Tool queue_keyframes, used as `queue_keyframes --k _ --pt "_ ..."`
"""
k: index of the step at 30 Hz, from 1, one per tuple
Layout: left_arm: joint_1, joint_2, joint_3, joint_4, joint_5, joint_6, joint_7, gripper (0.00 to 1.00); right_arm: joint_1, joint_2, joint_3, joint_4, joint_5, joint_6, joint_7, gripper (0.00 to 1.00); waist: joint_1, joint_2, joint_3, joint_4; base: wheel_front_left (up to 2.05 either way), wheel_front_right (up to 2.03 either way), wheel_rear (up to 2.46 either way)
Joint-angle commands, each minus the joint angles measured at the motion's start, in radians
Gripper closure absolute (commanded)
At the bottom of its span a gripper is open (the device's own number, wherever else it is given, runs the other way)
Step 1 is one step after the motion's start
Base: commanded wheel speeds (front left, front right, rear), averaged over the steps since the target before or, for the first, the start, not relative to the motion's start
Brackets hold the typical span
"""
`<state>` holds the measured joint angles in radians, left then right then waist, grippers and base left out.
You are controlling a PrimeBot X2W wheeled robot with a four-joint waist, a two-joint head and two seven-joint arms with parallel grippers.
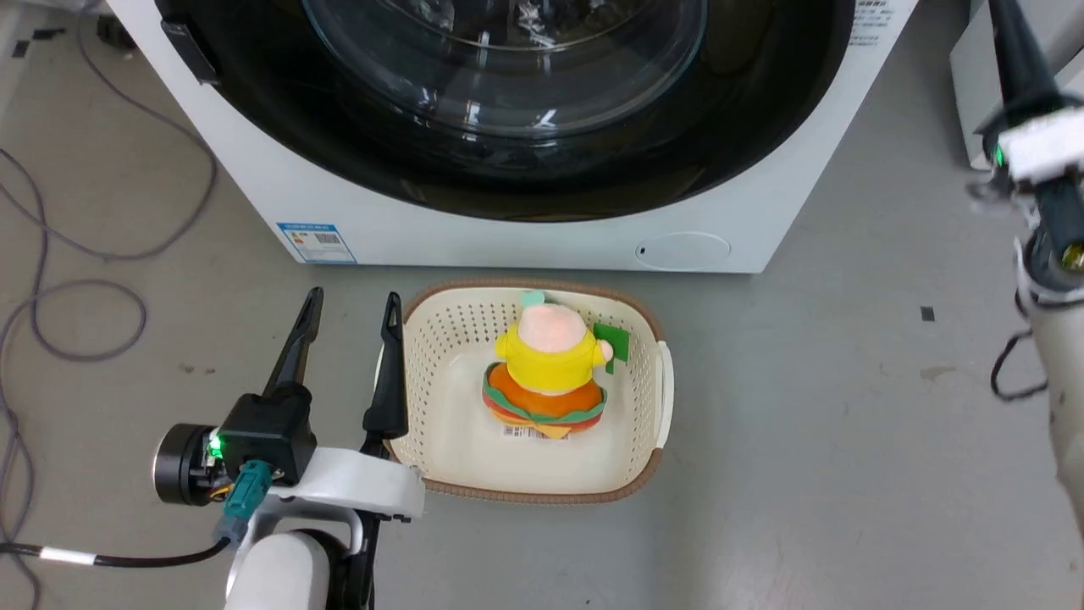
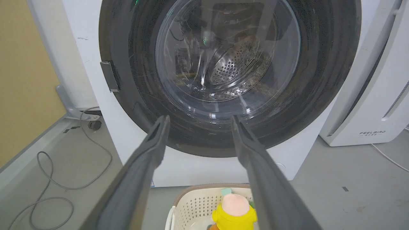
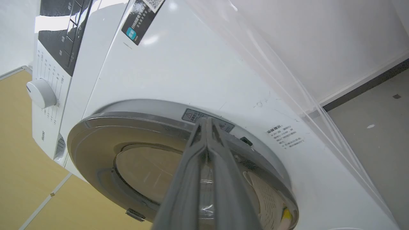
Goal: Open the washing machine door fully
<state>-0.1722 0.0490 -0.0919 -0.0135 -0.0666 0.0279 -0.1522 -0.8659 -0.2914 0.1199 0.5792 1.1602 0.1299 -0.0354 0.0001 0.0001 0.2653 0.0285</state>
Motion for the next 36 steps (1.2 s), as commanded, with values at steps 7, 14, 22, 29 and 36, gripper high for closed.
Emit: queue_keyframes --k 7,14,22,29,36 --pt "-0.041 0.001 -0.013 -0.008 -0.017 0.009 -0.025 0.00 -0.198 -0.032 0.079 0.126 0.122 0.001 0.057 1.00 -0.0001 -0.0001 0.038 0.000 0.00 0.00 0.00" --pt "-0.059 0.001 -0.021 -0.010 -0.023 0.013 -0.040 0.00 -0.342 -0.047 0.141 0.229 0.215 0.001 0.119 1.00 -0.0001 -0.0001 0.066 0.000 0.00 0.00 0.00" --pt "-0.082 0.001 -0.033 -0.009 -0.032 0.018 -0.056 0.00 -0.472 -0.060 0.244 0.322 0.291 0.001 0.250 1.00 -0.0001 -0.0001 0.094 0.002 0.00 0.00 0.00" --pt "-0.097 0.001 -0.041 -0.009 -0.039 0.024 -0.071 0.00 -0.565 -0.076 0.321 0.400 0.362 0.001 0.345 1.00 -0.0001 -0.0001 0.115 0.003 0.00 0.00 0.00" --pt "-0.121 0.001 -0.051 -0.011 -0.046 0.026 -0.086 0.00 -0.681 -0.076 0.419 0.467 0.412 0.001 0.452 1.00 -0.0001 -0.0001 0.150 0.004 0.00 0.00 0.00"
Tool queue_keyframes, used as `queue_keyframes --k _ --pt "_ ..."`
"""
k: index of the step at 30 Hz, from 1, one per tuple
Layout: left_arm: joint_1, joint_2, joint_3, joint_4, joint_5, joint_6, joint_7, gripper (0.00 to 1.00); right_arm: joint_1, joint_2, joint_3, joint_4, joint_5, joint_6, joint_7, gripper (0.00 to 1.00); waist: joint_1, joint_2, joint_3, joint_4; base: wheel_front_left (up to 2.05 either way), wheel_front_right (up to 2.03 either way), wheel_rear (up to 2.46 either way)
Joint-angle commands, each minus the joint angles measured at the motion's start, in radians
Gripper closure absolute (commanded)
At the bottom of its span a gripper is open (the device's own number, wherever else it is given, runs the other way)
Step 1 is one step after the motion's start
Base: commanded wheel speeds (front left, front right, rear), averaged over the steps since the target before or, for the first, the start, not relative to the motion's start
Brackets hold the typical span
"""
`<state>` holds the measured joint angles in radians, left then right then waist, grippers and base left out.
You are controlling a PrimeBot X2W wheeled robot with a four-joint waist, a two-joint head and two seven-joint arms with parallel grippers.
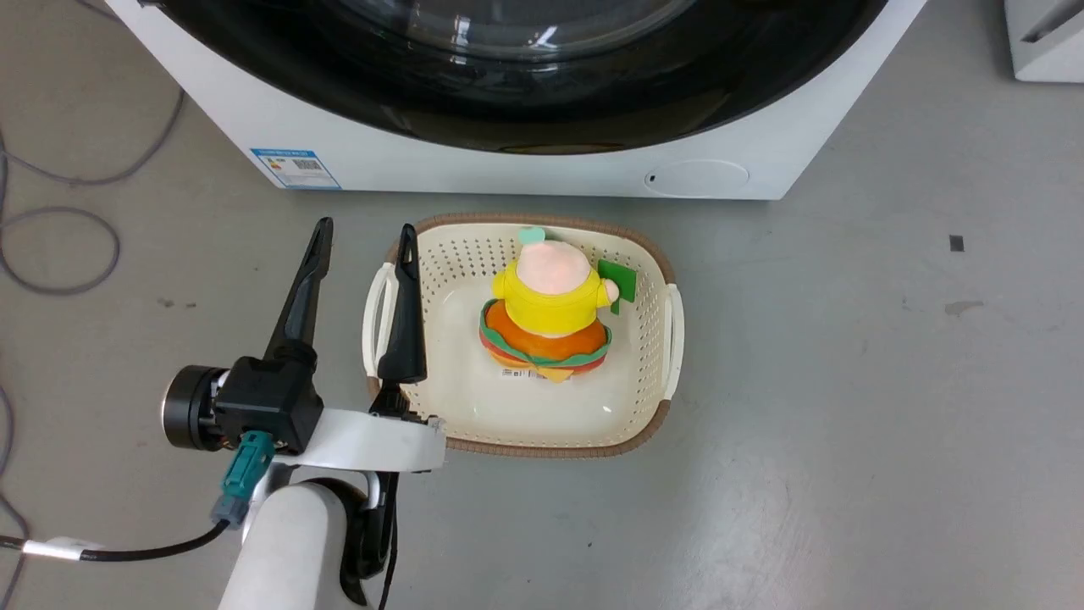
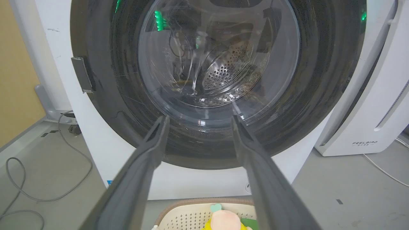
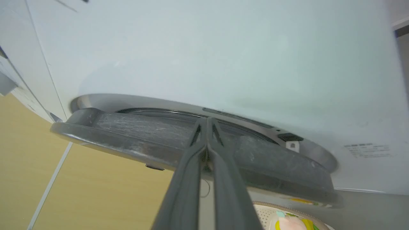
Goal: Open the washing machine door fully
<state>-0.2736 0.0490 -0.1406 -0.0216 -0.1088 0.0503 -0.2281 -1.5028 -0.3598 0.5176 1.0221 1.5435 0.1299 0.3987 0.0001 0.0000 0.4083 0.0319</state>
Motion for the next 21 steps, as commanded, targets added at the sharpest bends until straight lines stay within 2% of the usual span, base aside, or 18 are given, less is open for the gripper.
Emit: queue_keyframes --k 1,12,21 --pt "-0.022 0.001 -0.004 -0.003 -0.005 0.004 -0.012 0.00 -0.059 -0.006 0.037 0.033 0.034 0.001 0.039 1.00 -0.0001 0.0000 0.011 0.001 0.00 0.00 0.00" --pt "-0.048 0.001 -0.023 -0.002 -0.022 0.014 -0.033 0.00 -0.179 -0.006 0.166 0.109 0.116 0.001 0.182 1.00 -0.0001 0.0000 0.046 0.006 0.00 0.00 0.00" --pt "-0.052 0.001 -0.024 -0.001 -0.021 0.017 -0.034 0.00 -0.146 0.007 0.204 0.080 0.107 0.001 0.254 1.00 -0.0001 0.0000 0.046 0.007 0.00 0.00 0.00"
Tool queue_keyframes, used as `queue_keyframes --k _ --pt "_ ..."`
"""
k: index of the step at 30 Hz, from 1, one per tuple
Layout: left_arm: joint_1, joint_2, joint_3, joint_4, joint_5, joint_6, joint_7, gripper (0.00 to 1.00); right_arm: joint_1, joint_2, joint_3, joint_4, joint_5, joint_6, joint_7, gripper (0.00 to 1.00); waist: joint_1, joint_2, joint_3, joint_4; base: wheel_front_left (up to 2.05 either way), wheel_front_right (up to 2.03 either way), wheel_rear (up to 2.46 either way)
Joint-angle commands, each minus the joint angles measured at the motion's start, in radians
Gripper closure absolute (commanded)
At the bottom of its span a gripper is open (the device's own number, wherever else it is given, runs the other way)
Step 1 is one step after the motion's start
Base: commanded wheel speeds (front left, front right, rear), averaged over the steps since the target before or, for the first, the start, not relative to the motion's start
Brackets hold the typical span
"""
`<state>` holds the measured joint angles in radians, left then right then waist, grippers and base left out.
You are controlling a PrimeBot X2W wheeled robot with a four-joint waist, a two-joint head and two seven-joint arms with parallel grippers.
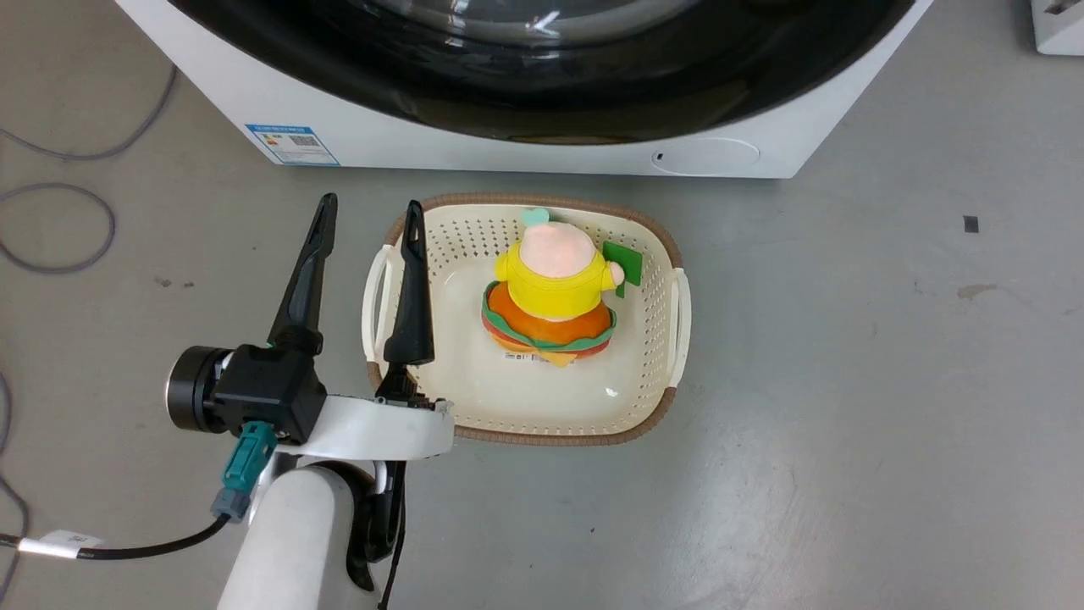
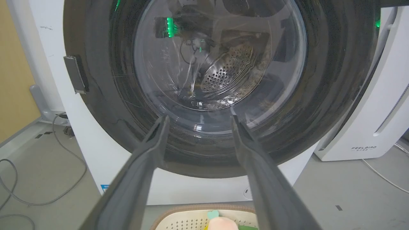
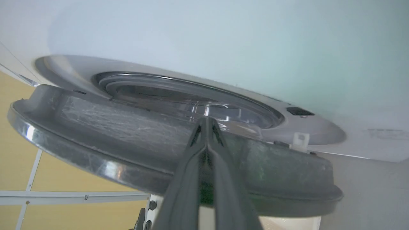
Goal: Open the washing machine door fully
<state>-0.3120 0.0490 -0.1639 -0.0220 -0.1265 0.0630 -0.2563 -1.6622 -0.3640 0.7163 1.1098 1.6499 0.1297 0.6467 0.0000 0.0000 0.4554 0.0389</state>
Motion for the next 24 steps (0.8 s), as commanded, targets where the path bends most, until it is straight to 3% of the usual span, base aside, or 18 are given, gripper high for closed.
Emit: queue_keyframes --k 1,24 --pt "-0.012 0.001 -0.001 0.001 -0.004 0.005 -0.006 0.00 0.026 0.010 0.008 -0.017 0.002 0.001 0.021 1.00 0.0000 0.0000 -0.006 0.002 0.00 0.00 0.00" --pt "0.061 0.001 0.019 0.049 0.027 -0.010 -0.006 0.00 0.288 -0.003 0.009 -0.131 0.079 0.001 0.110 1.00 0.0000 0.0000 -0.150 0.006 0.00 0.00 0.00"
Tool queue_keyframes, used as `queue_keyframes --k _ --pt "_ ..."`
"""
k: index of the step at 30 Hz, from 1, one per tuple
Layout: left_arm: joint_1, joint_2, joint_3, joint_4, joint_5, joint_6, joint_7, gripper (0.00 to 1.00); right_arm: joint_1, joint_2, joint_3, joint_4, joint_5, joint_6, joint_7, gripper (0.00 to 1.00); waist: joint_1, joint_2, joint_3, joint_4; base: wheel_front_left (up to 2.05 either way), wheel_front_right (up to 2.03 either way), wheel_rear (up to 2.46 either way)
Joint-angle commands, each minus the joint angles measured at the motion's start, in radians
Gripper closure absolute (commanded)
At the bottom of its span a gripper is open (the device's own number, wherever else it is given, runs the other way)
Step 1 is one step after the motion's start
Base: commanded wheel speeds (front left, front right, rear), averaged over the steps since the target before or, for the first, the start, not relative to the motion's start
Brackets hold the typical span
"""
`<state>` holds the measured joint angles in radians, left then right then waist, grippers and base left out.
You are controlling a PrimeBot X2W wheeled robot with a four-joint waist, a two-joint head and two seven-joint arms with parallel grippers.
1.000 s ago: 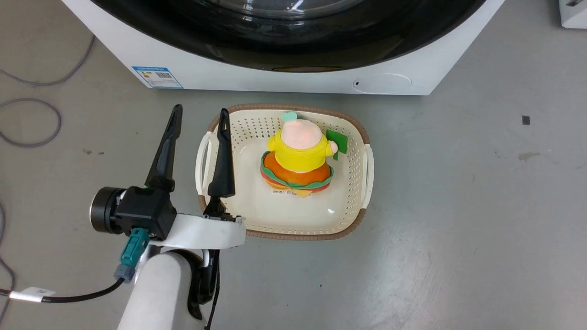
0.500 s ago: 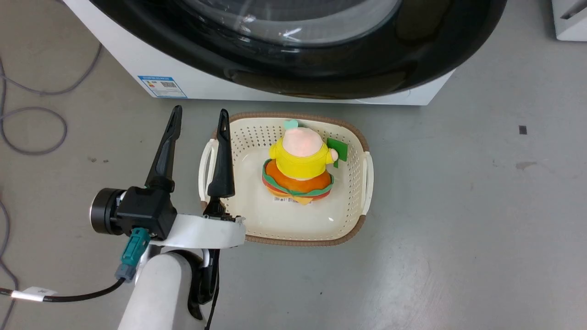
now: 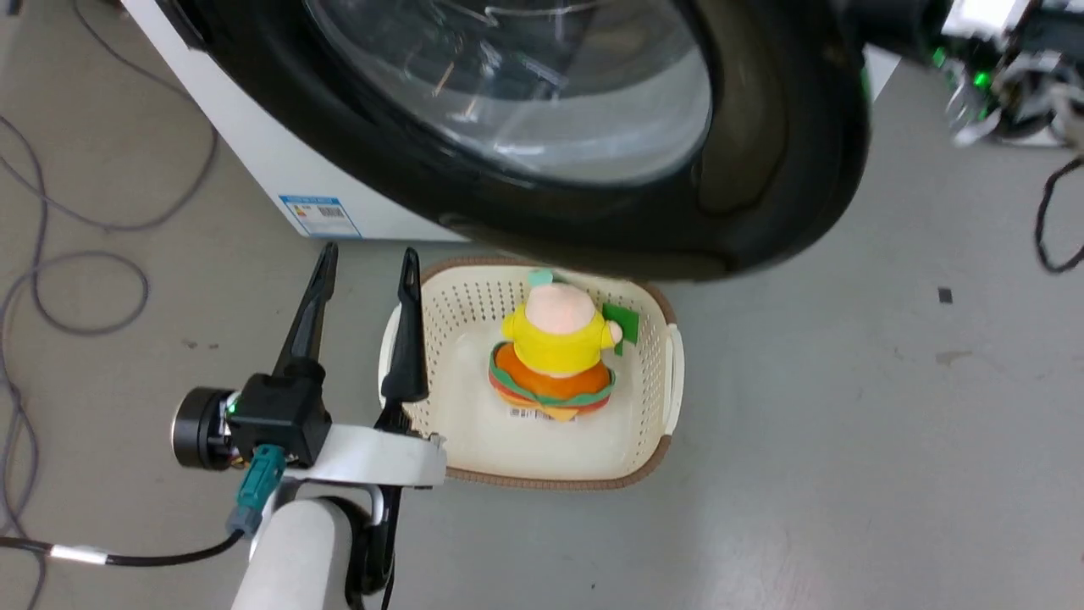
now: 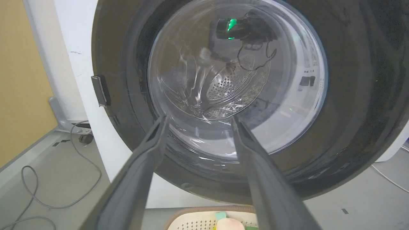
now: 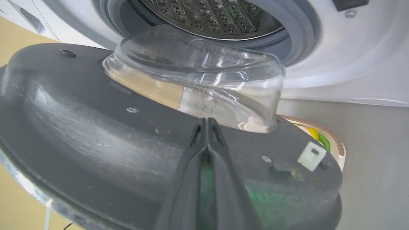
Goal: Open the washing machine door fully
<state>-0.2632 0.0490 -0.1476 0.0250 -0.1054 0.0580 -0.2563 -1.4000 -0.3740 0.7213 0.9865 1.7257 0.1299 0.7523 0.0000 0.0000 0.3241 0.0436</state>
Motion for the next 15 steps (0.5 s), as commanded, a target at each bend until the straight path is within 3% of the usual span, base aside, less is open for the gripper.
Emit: queue_keyframes --k 1,15 --pt "0.020 0.001 0.005 0.005 0.008 -0.007 -0.006 0.00 0.044 0.010 0.004 -0.016 0.008 0.001 0.004 1.00 0.0000 0.0000 -0.030 0.002 0.00 0.00 0.00" --pt "0.126 0.001 0.035 0.052 0.038 -0.031 -0.006 0.00 0.267 0.043 0.025 -0.146 0.078 0.001 0.003 1.00 0.0000 0.0000 -0.150 0.012 0.00 0.00 0.00"
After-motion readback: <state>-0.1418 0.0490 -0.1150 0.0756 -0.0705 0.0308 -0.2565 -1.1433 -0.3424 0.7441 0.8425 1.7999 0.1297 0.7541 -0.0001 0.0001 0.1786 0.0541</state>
